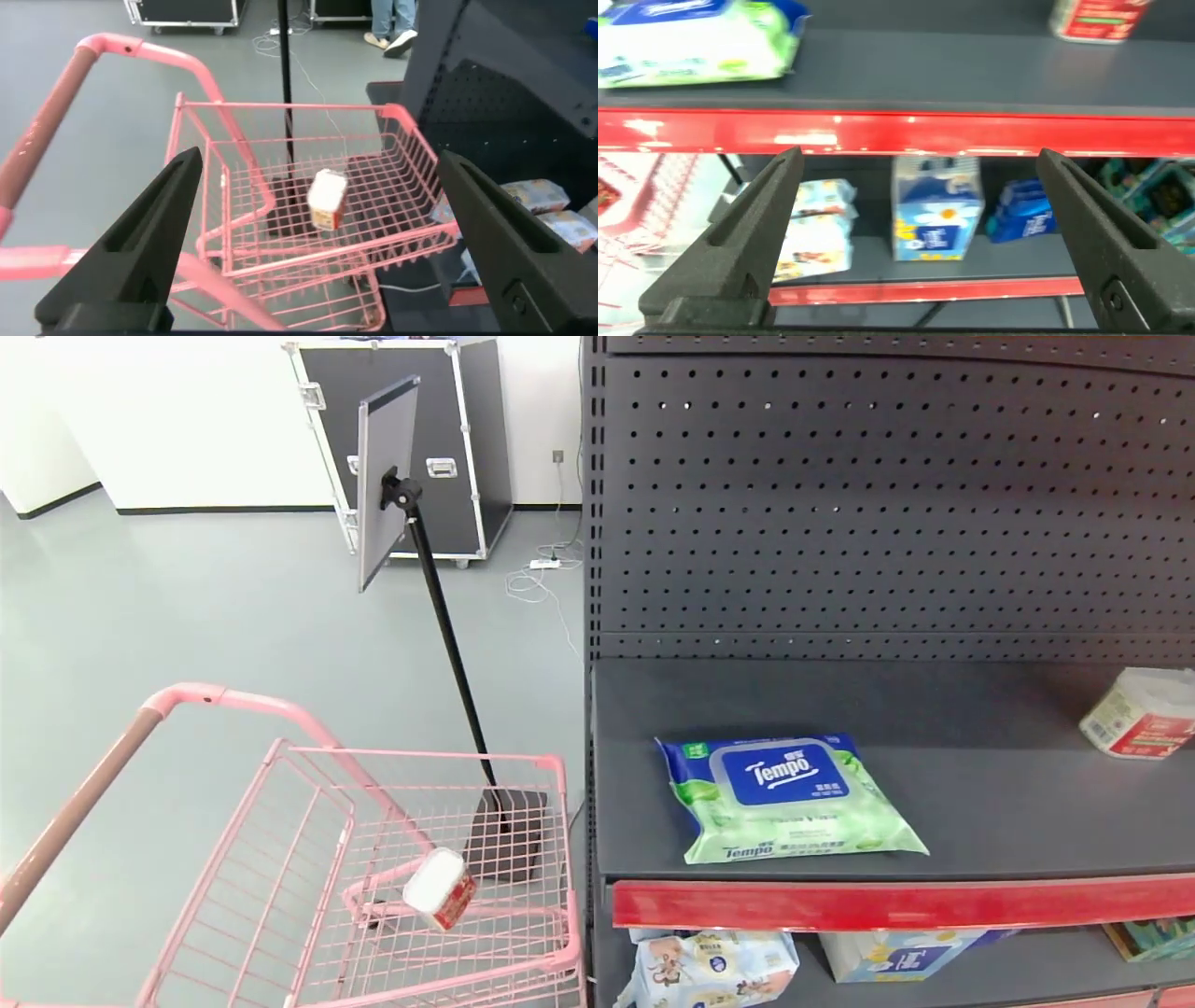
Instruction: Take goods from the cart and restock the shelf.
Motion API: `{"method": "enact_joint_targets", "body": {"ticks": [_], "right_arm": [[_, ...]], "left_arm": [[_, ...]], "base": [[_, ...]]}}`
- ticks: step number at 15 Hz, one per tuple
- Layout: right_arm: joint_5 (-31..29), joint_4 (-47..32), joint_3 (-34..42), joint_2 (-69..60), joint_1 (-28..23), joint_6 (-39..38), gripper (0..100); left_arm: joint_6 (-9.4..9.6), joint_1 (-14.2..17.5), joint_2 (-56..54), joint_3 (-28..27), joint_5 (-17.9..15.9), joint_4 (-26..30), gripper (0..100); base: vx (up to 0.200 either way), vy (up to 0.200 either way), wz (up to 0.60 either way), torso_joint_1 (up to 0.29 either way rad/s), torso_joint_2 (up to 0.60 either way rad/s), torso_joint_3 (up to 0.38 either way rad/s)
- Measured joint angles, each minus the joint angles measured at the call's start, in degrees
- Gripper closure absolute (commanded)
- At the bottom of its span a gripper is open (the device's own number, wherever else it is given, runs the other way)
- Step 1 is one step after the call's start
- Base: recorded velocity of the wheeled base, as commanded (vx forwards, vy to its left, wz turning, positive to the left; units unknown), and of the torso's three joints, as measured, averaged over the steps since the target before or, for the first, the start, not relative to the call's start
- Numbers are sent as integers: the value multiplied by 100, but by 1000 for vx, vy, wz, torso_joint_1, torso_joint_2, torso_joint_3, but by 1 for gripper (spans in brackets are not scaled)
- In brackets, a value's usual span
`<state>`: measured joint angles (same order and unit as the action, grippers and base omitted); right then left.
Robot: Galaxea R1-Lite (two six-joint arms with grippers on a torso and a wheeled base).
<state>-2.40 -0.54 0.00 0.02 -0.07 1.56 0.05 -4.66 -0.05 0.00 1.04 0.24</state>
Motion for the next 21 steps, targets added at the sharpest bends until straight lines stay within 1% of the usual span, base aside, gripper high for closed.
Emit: {"method": "enact_joint_targets", "body": {"ticks": [3, 12, 21], "right_arm": [[2, -1, 0, 0, -2, 7, 0], [-6, 0, 0, 0, 2, 7, 0], [-6, 0, 0, 0, 0, 2, 0]], "left_arm": [[0, 0, 0, 0, -2, -2, 0], [5, 0, 0, -2, -2, 0, 0], [5, 0, 0, 0, -2, 0, 0]], "base": [[0, 200, 0, 5, 4, 2], [0, 0, 0, 0, 0, 0], [0, 0, 0, -132, 335, 197]]}}
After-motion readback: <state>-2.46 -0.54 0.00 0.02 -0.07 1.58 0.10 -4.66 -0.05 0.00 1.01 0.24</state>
